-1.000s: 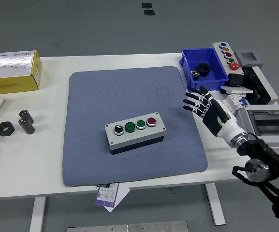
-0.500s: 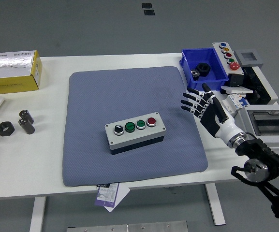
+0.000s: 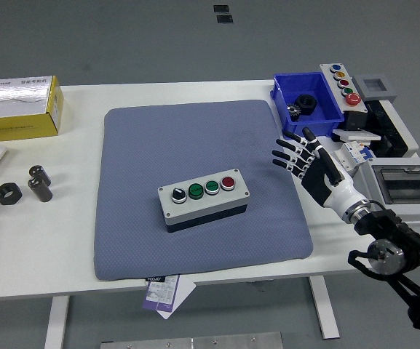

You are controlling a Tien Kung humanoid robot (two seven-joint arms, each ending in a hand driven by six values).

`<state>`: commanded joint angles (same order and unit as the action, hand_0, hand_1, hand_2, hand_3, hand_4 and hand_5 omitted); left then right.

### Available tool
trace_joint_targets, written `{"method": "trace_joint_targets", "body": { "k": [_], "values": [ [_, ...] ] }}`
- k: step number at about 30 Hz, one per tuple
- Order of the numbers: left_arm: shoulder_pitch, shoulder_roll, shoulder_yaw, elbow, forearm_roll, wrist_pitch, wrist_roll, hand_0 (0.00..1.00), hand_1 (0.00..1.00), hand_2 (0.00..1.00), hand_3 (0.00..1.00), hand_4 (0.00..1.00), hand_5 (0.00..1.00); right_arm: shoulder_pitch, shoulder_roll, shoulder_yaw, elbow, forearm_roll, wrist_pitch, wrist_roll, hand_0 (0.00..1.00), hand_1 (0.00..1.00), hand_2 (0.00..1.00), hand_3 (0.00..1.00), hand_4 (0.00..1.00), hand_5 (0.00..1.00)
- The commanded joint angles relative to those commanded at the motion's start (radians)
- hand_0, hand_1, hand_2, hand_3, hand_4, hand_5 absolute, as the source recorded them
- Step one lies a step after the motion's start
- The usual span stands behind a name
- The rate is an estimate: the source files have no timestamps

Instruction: Pick up the button,place it on the desk,press the button,press the button

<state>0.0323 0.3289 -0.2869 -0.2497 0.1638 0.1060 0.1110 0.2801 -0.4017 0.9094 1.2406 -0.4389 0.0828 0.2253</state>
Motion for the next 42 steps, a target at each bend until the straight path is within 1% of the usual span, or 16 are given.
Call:
{"method": "trace_joint_targets", "body": {
  "k": [9,10,15,16,33,34,39,40,42],
  "values": [
    [0.003,-0.001,0.004,0.001,-0.007,0.0,0.001,0.637,0.583,0.634,0.748,0.808,0.208,-0.002,0.0,0.022,0.006,-0.007,0.0,-0.003,0.814,0.778,0.823,0.858,0.998,0.68],
    [0.003,-0.001,0.003,0.001,-0.007,0.0,0.001,0.637,0.584,0.633,0.749,0.808,0.207,-0.002,0.0,0.025,0.005,-0.007,-0.001,-0.003,0.814,0.774,0.813,0.831,0.998,0.696],
    [0.004,-0.003,0.004,0.002,-0.009,0.0,0.001,0.637,0.584,0.633,0.749,0.808,0.207,-0.004,0.002,0.033,0.004,-0.007,-0.002,-0.002,0.814,0.774,0.813,0.831,0.998,0.696],
    [0.004,-0.004,0.004,0.002,-0.009,0.0,0.001,0.637,0.584,0.633,0.748,0.807,0.207,-0.005,0.002,0.034,0.004,-0.007,-0.003,-0.002,0.795,0.749,0.783,0.789,0.998,0.705],
    [0.005,-0.004,0.004,0.003,-0.009,-0.004,0.006,0.637,0.574,0.626,0.749,0.806,0.205,-0.006,0.002,0.054,0.005,-0.003,-0.007,0.0,0.785,0.733,0.771,0.777,0.998,0.702],
    [0.005,-0.004,0.004,0.003,-0.009,-0.004,0.006,0.637,0.525,0.569,0.749,0.804,0.203,-0.006,0.002,0.054,0.005,-0.003,-0.008,0.0,0.743,0.65,0.684,0.761,0.998,0.7],
    [0.006,-0.004,0.008,0.004,-0.012,-0.005,0.007,0.637,0.525,0.569,0.749,0.804,0.203,-0.006,0.003,0.056,0.003,0.001,-0.008,0.003,0.743,0.65,0.684,0.761,0.998,0.7],
    [0.006,-0.004,0.008,0.005,-0.012,-0.005,0.007,0.637,0.499,0.437,0.744,0.809,0.207,-0.006,0.002,0.057,0.003,0.001,-0.009,0.003,0.701,0.522,0.558,0.731,0.998,0.708],
    [0.006,-0.005,0.007,0.004,-0.011,-0.005,0.007,0.637,0.499,0.437,0.744,0.809,0.207,-0.006,0.002,0.059,0.002,0.002,-0.01,0.004,0.701,0.522,0.558,0.731,0.998,0.708]
  ]
}}
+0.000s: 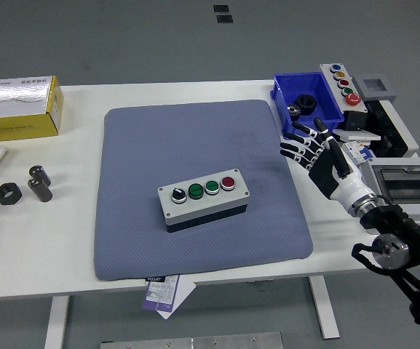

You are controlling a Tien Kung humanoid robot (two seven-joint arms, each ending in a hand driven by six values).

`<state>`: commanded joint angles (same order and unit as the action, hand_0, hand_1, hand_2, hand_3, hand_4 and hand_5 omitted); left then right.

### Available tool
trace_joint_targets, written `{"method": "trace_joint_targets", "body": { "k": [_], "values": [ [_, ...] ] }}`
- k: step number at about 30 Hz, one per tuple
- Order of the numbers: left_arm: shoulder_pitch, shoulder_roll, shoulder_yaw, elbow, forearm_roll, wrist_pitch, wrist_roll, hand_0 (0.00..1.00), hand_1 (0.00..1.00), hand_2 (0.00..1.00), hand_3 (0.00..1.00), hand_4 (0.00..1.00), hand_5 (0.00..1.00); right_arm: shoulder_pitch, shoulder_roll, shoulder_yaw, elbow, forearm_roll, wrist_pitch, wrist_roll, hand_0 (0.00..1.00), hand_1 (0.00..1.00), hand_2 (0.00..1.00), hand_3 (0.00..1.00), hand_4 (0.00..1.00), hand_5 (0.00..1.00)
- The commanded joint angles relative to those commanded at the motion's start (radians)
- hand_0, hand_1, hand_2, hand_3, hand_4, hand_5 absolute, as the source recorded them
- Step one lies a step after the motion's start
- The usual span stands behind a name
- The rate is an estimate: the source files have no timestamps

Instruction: Pick up the button,place it on the desk,press the button,press the button

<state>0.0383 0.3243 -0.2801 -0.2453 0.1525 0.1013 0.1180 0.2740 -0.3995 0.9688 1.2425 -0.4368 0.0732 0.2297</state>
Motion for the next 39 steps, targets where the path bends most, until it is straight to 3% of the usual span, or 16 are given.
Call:
{"method": "trace_joint_targets", "body": {
  "k": [3,4,9,10,15,16,21,22,28,33,34,39],
  "values": [
    [-0.001,0.0,-0.001,0.0,0.001,0.0,0.0,0.637,0.499,0.437,0.744,0.809,0.207,0.0,0.0,0.004,-0.001,0.001,-0.001,0.001,0.701,0.522,0.558,0.731,0.998,0.708],
    [-0.002,0.0,-0.001,0.0,0.002,0.0,0.0,0.636,0.5,0.36,0.74,0.808,0.214,0.0,0.0,0.005,-0.001,0.001,-0.001,0.002,0.655,0.399,0.348,0.623,0.994,0.705],
    [-0.002,0.0,0.0,0.0,0.001,-0.001,0.001,0.636,0.5,0.36,0.74,0.808,0.214,0.001,-0.001,0.009,-0.003,0.002,-0.003,0.005,0.655,0.399,0.348,0.623,0.994,0.705],
    [-0.002,0.0,0.001,0.0,0.0,-0.001,0.001,0.637,0.434,0.352,0.739,0.804,0.213,0.001,-0.001,0.009,-0.004,0.003,-0.003,0.005,0.64,0.359,0.303,0.481,0.991,0.701],
    [-0.001,0.0,0.001,0.0,0.0,-0.001,0.001,0.637,0.434,0.352,0.739,0.804,0.213,0.002,-0.002,0.013,-0.005,0.005,-0.003,0.009,0.64,0.359,0.303,0.481,0.991,0.701],
    [-0.001,0.0,0.001,0.0,0.0,-0.001,0.0,0.636,0.386,0.351,0.738,0.803,0.214,0.002,-0.002,0.013,-0.005,0.005,-0.003,0.009,0.617,0.322,0.279,0.377,0.988,0.698],
    [-0.001,-0.001,0.001,0.0,0.0,-0.001,0.001,0.636,0.386,0.351,0.738,0.803,0.214,0.003,-0.002,0.016,-0.004,0.006,-0.001,0.01,0.617,0.322,0.279,0.377,0.988,0.698],
    [-0.001,-0.001,0.001,0.0,-0.001,-0.001,0.001,0.632,0.38,0.349,0.737,0.803,0.214,0.003,-0.002,0.016,-0.004,0.006,-0.001,0.01,0.584,0.291,0.263,0.292,0.987,0.696],
    [-0.001,-0.001,0.003,0.0,-0.002,0.001,0.0,0.632,0.374,0.348,0.73,0.801,0.215,0.003,-0.003,0.016,-0.004,0.005,0.011,0.005,0.58,0.289,0.262,0.257,0.985,0.692],
    [-0.002,0.0,0.006,0.001,-0.004,0.006,-0.004,0.632,0.374,0.348,0.73,0.801,0.215,0.006,-0.004,0.013,-0.005,0.005,0.02,0.002,0.58,0.289,0.262,0.257,0.985,0.692],
    [-0.001,0.001,0.007,0.001,-0.005,0.007,-0.004,0.632,0.379,0.35,0.728,0.8,0.215,0.007,-0.004,0.012,-0.006,0.005,0.021,0.002,0.596,0.375,0.38,0.322,0.987,0.693],
    [0.0,0.003,0.009,0.001,-0.008,0.01,-0.005,0.632,0.379,0.35,0.728,0.8,0.215,0.014,-0.007,0.008,-0.008,0.009,0.027,0.002,0.596,0.375,0.38,0.322,0.987,0.693]
  ]
}}
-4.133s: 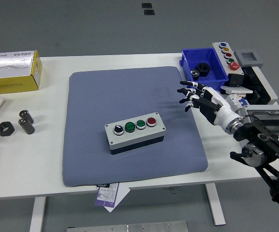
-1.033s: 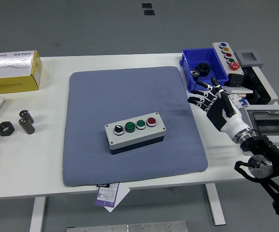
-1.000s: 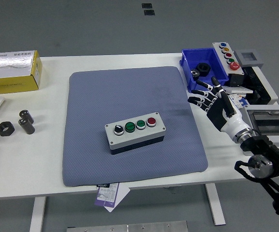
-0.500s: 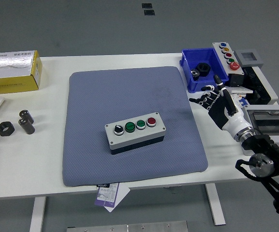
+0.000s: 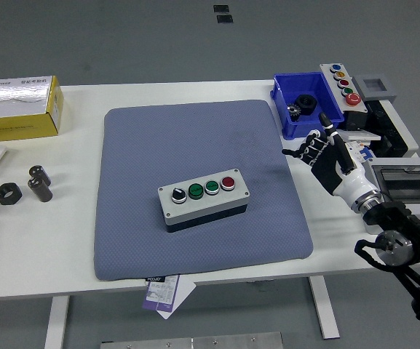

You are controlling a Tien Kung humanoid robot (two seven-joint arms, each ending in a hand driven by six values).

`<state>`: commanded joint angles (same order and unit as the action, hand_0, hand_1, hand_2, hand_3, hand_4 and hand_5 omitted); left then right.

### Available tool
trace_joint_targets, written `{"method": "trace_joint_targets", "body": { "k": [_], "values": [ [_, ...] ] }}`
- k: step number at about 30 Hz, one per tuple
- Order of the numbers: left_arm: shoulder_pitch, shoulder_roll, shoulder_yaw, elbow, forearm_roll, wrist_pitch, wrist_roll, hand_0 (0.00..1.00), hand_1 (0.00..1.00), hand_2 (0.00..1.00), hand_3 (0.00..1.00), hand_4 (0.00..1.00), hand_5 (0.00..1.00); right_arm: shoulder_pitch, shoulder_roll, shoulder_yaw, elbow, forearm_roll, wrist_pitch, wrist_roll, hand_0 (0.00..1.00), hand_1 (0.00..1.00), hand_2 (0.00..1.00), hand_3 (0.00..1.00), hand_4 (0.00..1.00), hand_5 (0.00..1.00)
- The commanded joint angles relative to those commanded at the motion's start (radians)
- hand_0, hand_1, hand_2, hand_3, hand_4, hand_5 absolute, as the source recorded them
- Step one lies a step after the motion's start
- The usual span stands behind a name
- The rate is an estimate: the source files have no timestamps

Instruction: Pick up the button,place it on the desk,press the button,press the button

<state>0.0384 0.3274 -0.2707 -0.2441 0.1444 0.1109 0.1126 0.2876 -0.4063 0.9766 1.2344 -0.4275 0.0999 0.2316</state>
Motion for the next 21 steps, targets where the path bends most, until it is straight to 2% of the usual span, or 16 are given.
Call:
{"method": "trace_joint_targets", "body": {
  "k": [1,6,7,12,13,21],
  "values": [
    [0.0,0.0,0.0,0.0,0.0,0.0,0.0,0.633,0.437,0.423,0.73,0.803,0.208,0.002,-0.001,-0.001,0.0,0.001,0.001,0.0,0.637,0.61,0.648,0.632,0.992,0.703],
    [-0.002,0.003,-0.001,0.0,0.002,0.002,-0.001,0.633,0.437,0.423,0.73,0.803,0.208,0.006,-0.004,-0.007,0.002,0.005,0.004,0.002,0.637,0.61,0.648,0.632,0.992,0.703],
    [-0.002,0.003,0.0,0.0,0.002,0.002,-0.001,0.635,0.512,0.504,0.732,0.802,0.203,0.006,-0.004,-0.008,0.002,0.005,0.005,0.002,0.762,0.729,0.775,0.794,0.998,0.726],
    [-0.005,0.004,0.004,0.0,0.002,0.003,-0.001,0.635,0.512,0.504,0.732,0.802,0.203,0.007,-0.007,-0.009,0.004,0.007,0.007,0.002,0.762,0.729,0.775,0.794,0.998,0.726],
    [-0.005,0.004,0.004,0.0,0.003,0.003,-0.001,0.636,0.518,0.519,0.732,0.802,0.203,0.008,-0.008,-0.011,0.004,0.008,0.007,0.002,0.791,0.754,0.799,0.838,0.998,0.746],
    [-0.005,0.002,-0.001,0.0,0.007,0.007,-0.001,0.635,0.524,0.525,0.733,0.803,0.204,0.011,-0.003,-0.032,0.002,0.013,0.007,0.004,0.798,0.758,0.801,0.841,0.998,0.748]
  ]
}}
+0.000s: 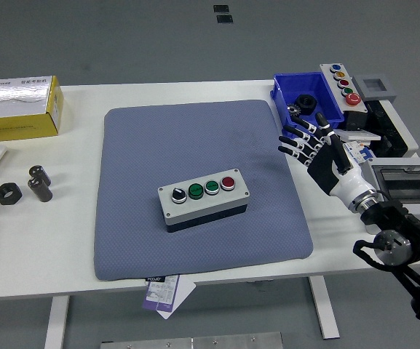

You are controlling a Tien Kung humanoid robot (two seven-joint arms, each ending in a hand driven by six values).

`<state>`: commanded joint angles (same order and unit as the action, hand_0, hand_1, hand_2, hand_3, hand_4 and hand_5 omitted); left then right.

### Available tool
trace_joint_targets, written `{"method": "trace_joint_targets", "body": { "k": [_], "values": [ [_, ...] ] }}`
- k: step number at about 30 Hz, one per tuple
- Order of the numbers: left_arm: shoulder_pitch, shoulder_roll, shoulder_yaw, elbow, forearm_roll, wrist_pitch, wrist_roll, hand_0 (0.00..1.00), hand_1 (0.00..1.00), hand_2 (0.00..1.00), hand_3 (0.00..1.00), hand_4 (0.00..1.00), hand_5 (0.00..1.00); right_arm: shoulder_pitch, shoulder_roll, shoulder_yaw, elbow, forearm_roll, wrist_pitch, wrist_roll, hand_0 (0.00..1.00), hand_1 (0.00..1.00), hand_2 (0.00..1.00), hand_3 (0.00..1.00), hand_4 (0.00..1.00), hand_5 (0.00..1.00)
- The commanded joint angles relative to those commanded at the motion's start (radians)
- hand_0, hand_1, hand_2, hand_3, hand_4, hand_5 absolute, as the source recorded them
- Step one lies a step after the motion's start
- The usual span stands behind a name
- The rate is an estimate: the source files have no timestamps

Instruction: Pick up the button,place it on the desk,press the button,press the button

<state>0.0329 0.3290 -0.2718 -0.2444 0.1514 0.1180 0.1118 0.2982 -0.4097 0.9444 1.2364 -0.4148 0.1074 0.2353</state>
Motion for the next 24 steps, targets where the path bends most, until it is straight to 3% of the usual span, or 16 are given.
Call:
{"method": "trace_joint_targets", "body": {
  "k": [9,15,16,24],
  "values": [
    [0.004,-0.006,0.003,0.0,-0.003,-0.001,0.008,0.636,0.524,0.528,0.732,0.802,0.206,-0.006,0.002,0.003,-0.006,0.01,0.003,0.002,0.796,0.759,0.802,0.84,0.998,0.75],
    [-0.003,-0.008,0.008,-0.002,0.001,0.002,0.016,0.636,0.522,0.526,0.737,0.802,0.205,-0.013,0.007,0.015,-0.006,0.013,0.003,0.004,0.813,0.767,0.809,0.839,0.998,0.78],
    [-0.004,-0.008,0.008,-0.002,0.003,0.003,0.017,0.636,0.5,0.509,0.737,0.802,0.205,-0.014,0.007,0.017,-0.006,0.013,0.003,0.004,0.844,0.781,0.816,0.84,0.998,0.834],
    [-0.016,-0.006,0.0,-0.004,0.013,0.01,0.019,0.636,0.494,0.504,0.736,0.8,0.204,-0.02,0.005,0.031,-0.002,0.009,0.0,0.004,0.848,0.783,0.817,0.838,0.998,0.857]
  ]
}}
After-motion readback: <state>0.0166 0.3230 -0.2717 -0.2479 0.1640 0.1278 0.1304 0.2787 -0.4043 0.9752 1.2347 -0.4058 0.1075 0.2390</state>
